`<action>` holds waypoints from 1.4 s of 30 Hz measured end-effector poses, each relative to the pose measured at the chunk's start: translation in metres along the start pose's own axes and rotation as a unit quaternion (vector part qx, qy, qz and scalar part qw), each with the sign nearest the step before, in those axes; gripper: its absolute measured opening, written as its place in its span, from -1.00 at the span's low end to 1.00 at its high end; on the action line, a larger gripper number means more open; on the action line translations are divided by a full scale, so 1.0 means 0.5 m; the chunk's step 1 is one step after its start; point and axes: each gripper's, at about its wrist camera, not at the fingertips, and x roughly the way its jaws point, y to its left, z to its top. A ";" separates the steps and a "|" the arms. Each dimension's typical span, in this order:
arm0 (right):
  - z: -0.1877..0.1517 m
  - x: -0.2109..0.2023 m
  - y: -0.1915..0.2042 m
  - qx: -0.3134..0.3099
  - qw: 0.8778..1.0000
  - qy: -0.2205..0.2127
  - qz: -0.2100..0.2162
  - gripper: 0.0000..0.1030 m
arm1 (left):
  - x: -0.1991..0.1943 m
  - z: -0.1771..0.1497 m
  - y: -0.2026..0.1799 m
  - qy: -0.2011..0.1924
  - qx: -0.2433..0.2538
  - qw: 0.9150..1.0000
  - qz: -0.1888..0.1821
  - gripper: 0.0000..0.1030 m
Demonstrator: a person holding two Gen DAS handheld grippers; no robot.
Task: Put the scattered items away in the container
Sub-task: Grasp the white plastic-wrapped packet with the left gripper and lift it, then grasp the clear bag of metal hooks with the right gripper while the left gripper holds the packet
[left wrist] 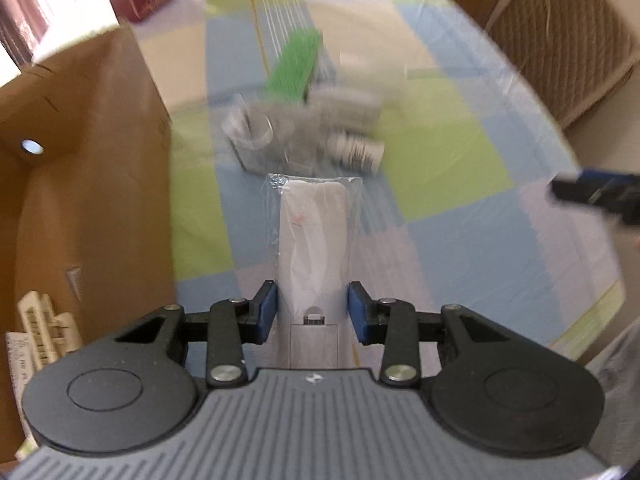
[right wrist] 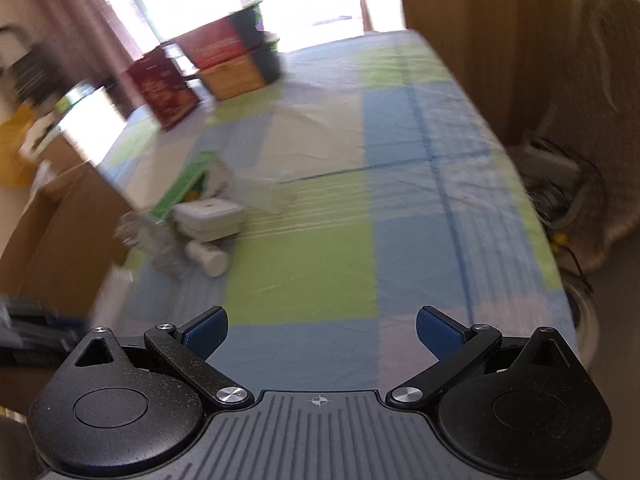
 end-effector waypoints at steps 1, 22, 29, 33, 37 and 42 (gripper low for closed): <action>0.004 0.003 0.013 -0.021 1.000 0.001 0.012 1.00 | -0.022 0.004 0.008 -0.010 -0.002 1.000 -0.002 -0.36; 0.110 0.230 0.240 -0.278 0.950 0.019 0.145 0.22 | -0.251 -0.013 0.282 -0.095 -0.099 0.990 0.043 -0.36; 0.118 0.307 0.261 -0.296 0.944 0.063 0.129 -0.12 | -0.213 -0.029 0.352 -0.085 -0.130 0.987 0.048 -0.36; 0.108 0.333 0.268 -0.293 0.945 0.079 0.123 -0.40 | -0.186 -0.027 0.376 -0.078 -0.136 0.986 0.051 -0.36; 0.100 0.334 0.276 -0.284 0.948 0.082 0.119 -0.48 | -0.171 -0.031 0.391 -0.074 -0.139 0.986 0.054 -0.36; 0.091 0.315 0.292 -0.275 0.951 0.092 0.110 -0.71 | -0.167 -0.043 0.398 -0.072 -0.144 0.986 0.051 -0.36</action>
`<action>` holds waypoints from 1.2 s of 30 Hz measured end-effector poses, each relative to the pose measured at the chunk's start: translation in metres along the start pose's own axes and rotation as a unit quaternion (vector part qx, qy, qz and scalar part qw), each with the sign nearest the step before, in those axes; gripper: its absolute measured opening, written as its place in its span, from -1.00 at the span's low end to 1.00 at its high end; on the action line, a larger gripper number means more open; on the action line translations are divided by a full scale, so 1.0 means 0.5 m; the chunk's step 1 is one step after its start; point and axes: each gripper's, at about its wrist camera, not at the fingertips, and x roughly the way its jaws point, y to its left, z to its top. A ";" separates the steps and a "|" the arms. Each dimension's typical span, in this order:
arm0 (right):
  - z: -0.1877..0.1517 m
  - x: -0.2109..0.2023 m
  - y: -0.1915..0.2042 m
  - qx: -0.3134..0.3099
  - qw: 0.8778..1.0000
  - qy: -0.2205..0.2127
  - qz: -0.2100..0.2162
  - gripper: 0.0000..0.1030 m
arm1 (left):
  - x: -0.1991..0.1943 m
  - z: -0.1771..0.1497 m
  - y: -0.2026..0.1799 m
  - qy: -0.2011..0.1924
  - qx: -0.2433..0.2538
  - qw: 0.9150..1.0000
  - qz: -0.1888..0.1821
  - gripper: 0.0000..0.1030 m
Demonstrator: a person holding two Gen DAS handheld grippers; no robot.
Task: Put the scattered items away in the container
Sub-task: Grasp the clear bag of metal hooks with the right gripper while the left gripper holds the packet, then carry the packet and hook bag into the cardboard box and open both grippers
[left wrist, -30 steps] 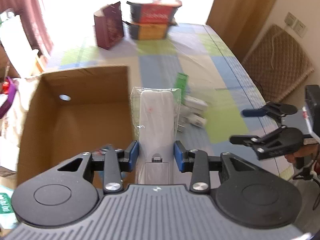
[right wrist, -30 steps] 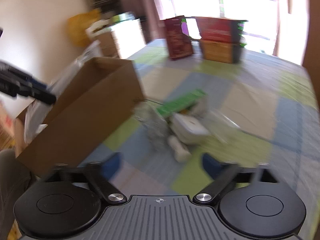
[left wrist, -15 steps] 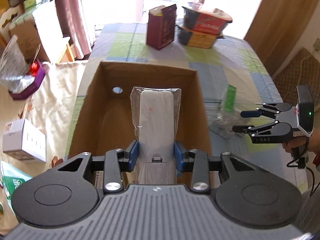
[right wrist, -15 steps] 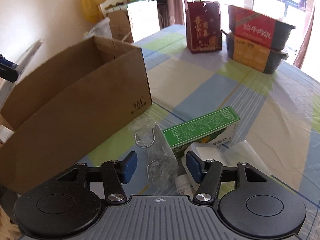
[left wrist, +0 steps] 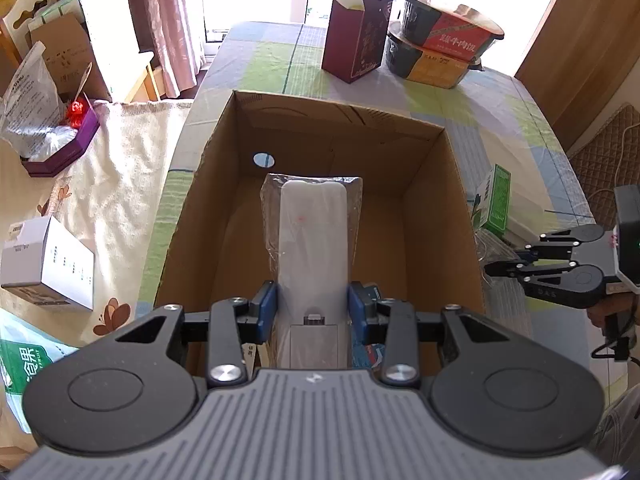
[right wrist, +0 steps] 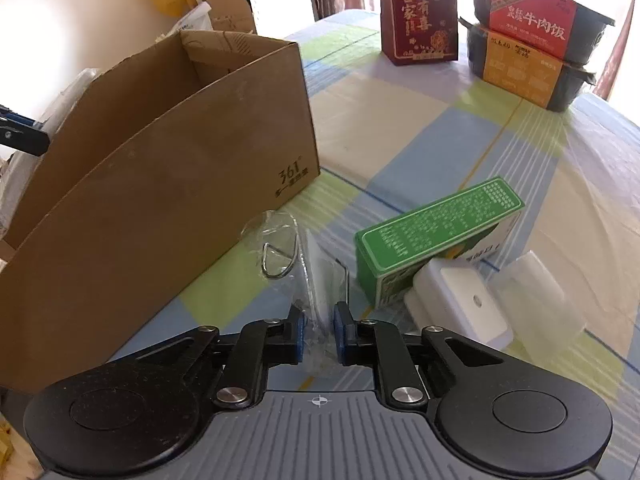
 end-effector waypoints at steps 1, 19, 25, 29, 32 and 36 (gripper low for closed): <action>0.000 -0.003 0.006 0.002 1.000 0.001 -0.001 -0.72 | 0.000 -0.002 0.002 0.000 -0.001 1.000 0.000 -0.36; 0.104 -0.189 0.102 0.037 0.995 -0.095 0.015 -0.78 | -0.026 -0.017 0.043 -0.008 -0.008 1.000 0.007 -0.36; 0.169 -0.206 0.164 0.030 0.990 -0.128 0.048 -0.78 | -0.029 -0.011 0.053 -0.013 -0.010 1.000 0.008 -0.36; 0.205 -0.182 0.195 0.038 0.989 -0.131 0.059 -0.78 | -0.033 0.002 0.057 -0.021 -0.011 1.000 0.006 -0.36; 0.227 -0.154 0.208 0.049 0.989 -0.127 0.063 -0.78 | -0.031 0.016 0.055 -0.025 -0.008 1.000 0.002 -0.36; 0.247 -0.115 0.219 0.058 0.990 -0.113 0.063 -0.78 | -0.017 0.037 0.050 -0.027 -0.004 1.000 -0.003 -0.36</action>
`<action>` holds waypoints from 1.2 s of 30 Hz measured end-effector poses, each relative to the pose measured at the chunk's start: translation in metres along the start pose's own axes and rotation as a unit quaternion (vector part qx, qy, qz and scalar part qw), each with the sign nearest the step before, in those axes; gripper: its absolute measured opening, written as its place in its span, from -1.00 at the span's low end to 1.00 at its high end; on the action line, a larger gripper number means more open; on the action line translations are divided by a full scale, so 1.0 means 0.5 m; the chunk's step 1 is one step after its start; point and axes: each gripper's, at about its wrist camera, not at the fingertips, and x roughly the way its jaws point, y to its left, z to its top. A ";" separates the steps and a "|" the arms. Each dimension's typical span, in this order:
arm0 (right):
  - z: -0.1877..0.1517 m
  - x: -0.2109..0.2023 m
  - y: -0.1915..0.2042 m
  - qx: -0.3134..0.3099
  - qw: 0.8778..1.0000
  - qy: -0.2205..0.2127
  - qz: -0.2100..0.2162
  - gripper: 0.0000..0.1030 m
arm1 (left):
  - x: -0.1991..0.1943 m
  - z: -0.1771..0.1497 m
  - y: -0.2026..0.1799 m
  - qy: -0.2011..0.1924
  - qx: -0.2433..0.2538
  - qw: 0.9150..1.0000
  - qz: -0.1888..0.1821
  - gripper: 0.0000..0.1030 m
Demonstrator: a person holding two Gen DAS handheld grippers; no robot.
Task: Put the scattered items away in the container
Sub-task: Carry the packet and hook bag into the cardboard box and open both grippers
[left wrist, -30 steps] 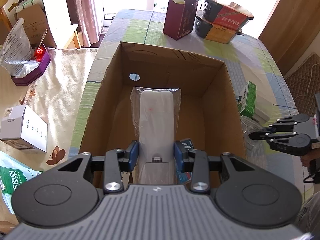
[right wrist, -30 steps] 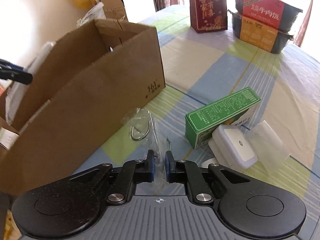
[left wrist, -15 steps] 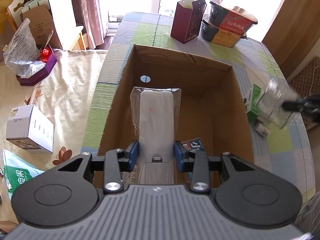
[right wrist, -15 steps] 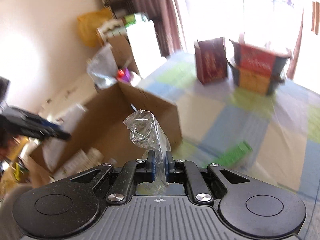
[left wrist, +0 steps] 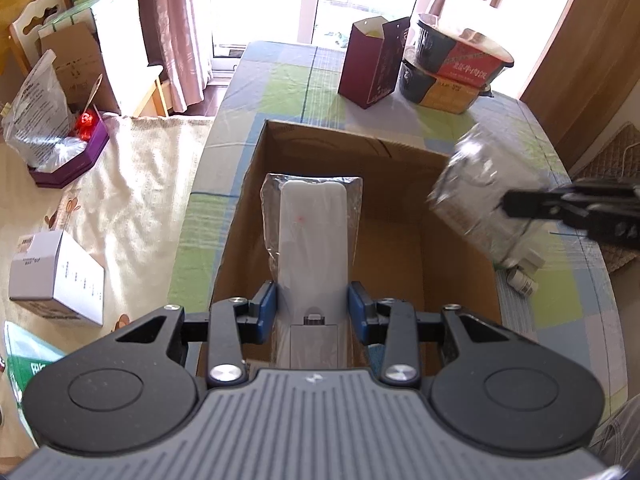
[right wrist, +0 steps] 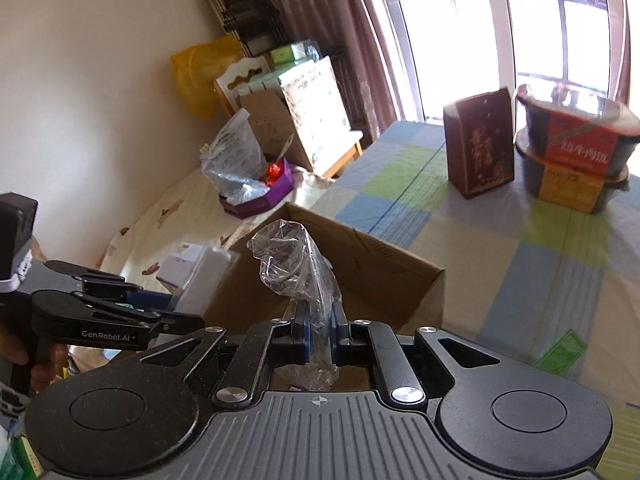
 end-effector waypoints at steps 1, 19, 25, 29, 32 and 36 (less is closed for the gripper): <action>0.001 0.012 -0.001 0.000 1.000 0.004 -0.003 -0.78 | 0.007 0.005 -0.001 0.000 0.001 1.000 -0.001 -0.36; -0.025 0.188 -0.028 -0.068 0.992 0.064 -0.084 -0.78 | 0.194 0.061 0.000 0.049 -0.017 0.999 0.006 -0.36; -0.030 0.212 -0.026 -0.098 0.987 0.067 -0.109 -0.78 | 0.230 0.068 -0.010 0.052 -0.002 0.999 0.013 -0.36; -0.037 0.225 -0.010 -0.133 0.980 0.074 -0.125 -0.78 | 0.252 0.071 -0.018 0.054 0.015 0.998 0.019 -0.35; -0.047 0.231 0.003 -0.170 0.973 0.086 -0.131 -0.72 | 0.254 0.070 -0.022 0.044 0.027 0.998 0.024 -0.21; -0.068 0.215 0.028 -0.220 0.966 0.065 -0.117 0.66 | 0.246 0.071 -0.031 0.037 0.035 0.999 -0.001 0.29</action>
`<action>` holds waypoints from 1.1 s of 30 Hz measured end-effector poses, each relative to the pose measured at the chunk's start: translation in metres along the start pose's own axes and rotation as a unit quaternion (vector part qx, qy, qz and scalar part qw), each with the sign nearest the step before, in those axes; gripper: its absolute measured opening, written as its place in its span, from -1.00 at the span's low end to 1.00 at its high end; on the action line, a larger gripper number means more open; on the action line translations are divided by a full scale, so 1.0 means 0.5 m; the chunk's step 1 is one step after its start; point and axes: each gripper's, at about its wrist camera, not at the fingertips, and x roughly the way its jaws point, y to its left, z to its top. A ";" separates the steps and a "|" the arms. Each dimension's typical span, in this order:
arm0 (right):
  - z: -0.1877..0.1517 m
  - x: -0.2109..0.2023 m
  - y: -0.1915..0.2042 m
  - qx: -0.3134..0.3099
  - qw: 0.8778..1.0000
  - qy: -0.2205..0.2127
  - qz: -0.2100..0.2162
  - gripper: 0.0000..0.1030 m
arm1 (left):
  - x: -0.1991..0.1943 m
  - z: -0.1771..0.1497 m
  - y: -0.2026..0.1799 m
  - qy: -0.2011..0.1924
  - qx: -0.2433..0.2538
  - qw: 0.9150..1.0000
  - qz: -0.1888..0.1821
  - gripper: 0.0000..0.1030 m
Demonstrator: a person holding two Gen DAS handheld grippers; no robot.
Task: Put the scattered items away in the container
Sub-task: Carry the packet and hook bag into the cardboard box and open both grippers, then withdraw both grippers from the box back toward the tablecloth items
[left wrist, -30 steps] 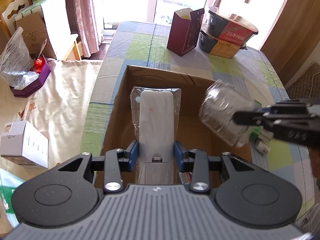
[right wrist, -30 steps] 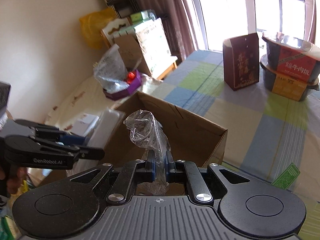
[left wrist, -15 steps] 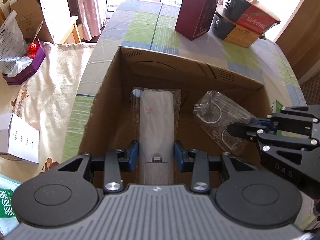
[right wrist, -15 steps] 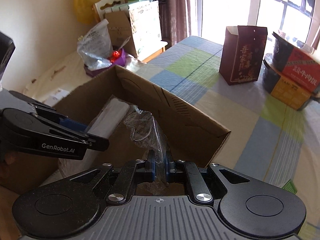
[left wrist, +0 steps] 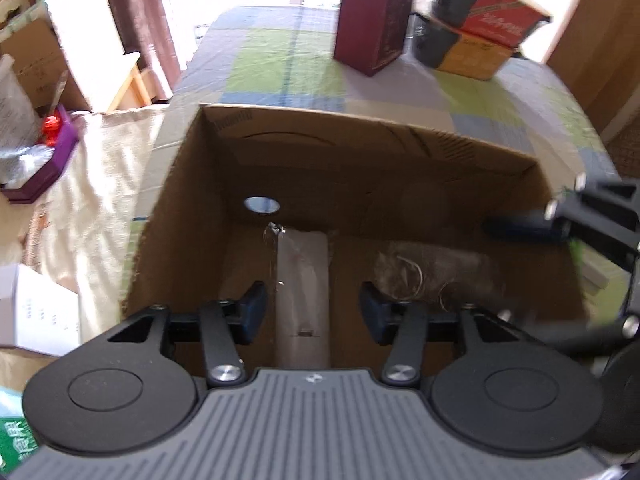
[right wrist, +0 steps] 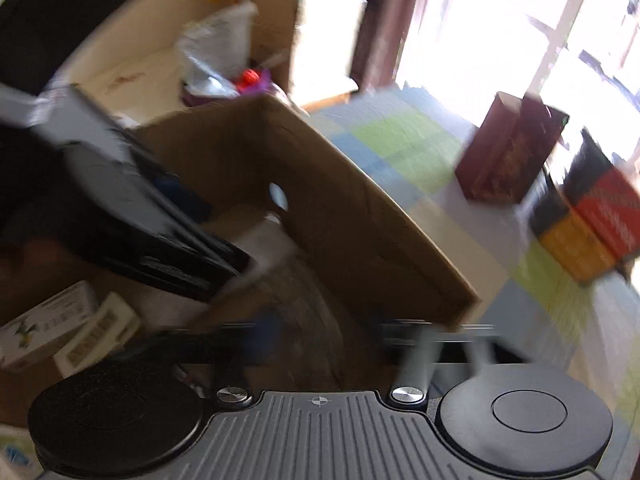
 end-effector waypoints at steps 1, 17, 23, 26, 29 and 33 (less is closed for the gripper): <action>-0.003 -0.004 0.005 -0.007 1.000 -0.003 0.000 0.66 | -0.004 -0.001 -0.003 -0.004 0.001 1.000 -0.003 0.35; -0.018 -0.087 0.024 -0.011 1.000 -0.028 0.009 0.66 | -0.079 -0.016 -0.032 -0.032 0.041 0.999 0.010 0.72; -0.026 -0.135 0.038 0.007 0.999 -0.033 0.016 0.68 | -0.125 -0.042 -0.031 -0.025 0.034 0.999 0.018 0.77; -0.035 -0.161 0.047 0.019 0.999 -0.037 0.015 0.95 | -0.152 -0.061 -0.028 -0.018 0.025 0.999 0.021 0.78; -0.040 -0.185 0.053 0.034 0.998 -0.040 0.023 0.95 | -0.181 -0.077 -0.028 -0.017 0.022 0.999 0.025 0.80; -0.043 -0.217 0.064 0.055 0.997 -0.040 0.025 0.96 | -0.221 -0.093 -0.032 -0.023 0.023 0.999 0.037 0.85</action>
